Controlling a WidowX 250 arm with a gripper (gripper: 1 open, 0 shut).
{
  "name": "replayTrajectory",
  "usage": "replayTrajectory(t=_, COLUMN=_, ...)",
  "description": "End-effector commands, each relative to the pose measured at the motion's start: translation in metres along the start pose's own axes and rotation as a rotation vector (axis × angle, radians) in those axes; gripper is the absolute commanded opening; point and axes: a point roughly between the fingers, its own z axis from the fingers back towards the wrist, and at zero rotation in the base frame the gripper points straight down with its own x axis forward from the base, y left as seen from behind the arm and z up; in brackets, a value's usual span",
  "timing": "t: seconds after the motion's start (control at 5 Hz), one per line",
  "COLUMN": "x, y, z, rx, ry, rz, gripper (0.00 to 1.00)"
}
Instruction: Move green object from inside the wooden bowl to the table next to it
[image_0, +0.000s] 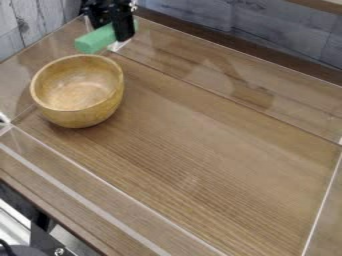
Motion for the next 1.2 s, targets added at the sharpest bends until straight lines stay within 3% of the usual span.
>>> replayTrajectory(t=0.0, x=0.008, y=-0.019, z=0.014, rx=0.063, ry=-0.084, rz=0.025, gripper=0.00)
replayTrajectory(t=0.2, x=0.016, y=-0.033, z=-0.014, rx=0.061, ry=-0.078, rz=0.073, gripper=0.00)
replayTrajectory(t=0.4, x=0.025, y=-0.045, z=-0.042, rx=0.064, ry=-0.042, rz=0.018, gripper=0.00)
replayTrajectory(t=0.6, x=0.030, y=-0.051, z=-0.058, rx=0.066, ry=-0.019, rz=-0.033, gripper=0.00)
replayTrajectory(t=1.0, x=0.026, y=-0.048, z=-0.071, rx=0.055, ry=-0.024, rz=0.022, gripper=0.00)
